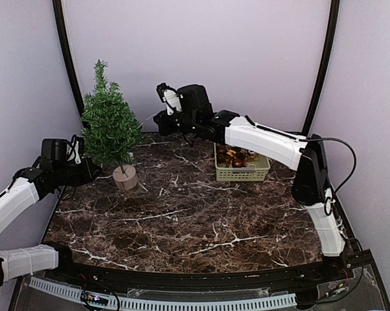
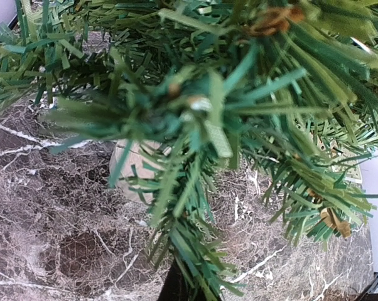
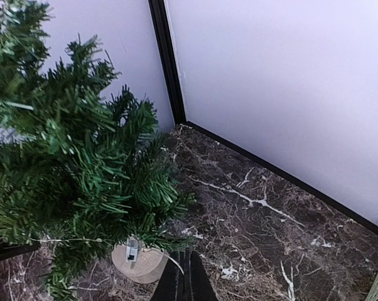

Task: Decorate the small christmas tree
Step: Wrap the side of the string light in the gap of the branches.

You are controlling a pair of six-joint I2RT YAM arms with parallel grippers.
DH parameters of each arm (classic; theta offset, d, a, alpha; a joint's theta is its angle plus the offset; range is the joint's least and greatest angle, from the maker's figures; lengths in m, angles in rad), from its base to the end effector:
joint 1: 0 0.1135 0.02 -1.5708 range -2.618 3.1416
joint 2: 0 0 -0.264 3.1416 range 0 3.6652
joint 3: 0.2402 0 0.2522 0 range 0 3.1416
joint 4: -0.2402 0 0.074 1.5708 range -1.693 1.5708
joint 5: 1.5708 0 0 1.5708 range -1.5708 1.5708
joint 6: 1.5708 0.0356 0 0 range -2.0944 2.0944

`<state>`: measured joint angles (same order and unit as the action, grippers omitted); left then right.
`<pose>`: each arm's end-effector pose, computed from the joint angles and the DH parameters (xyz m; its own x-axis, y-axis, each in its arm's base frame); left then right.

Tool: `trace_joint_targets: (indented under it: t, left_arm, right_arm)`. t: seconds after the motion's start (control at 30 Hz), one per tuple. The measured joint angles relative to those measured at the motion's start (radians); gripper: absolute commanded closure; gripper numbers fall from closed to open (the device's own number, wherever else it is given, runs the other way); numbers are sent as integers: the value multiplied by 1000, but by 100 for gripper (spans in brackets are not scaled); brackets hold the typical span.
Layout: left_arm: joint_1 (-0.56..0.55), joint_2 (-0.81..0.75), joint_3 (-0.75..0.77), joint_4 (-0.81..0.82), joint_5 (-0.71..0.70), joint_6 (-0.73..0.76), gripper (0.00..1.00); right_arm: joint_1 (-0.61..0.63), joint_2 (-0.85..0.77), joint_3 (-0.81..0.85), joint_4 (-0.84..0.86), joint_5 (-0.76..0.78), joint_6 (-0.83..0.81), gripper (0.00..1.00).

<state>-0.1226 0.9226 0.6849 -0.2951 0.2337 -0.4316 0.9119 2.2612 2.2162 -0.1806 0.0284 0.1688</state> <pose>0.2038 -0.0334 0.2694 -0.5905 -0.3373 -0.7332 0.0770 0.8808 -0.4672 0.3328 0.4282 0.3414 -0.2649 -0.0679 -0.9619 -0.7394 0.6546 0.1575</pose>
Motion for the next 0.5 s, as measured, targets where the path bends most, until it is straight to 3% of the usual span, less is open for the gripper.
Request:
trace_joint_targets:
  t: [0.5]
  left_arm:
    - [29, 33, 37, -7, -39, 41, 100]
  right_arm:
    - [-14, 88, -80, 17, -120, 74, 100]
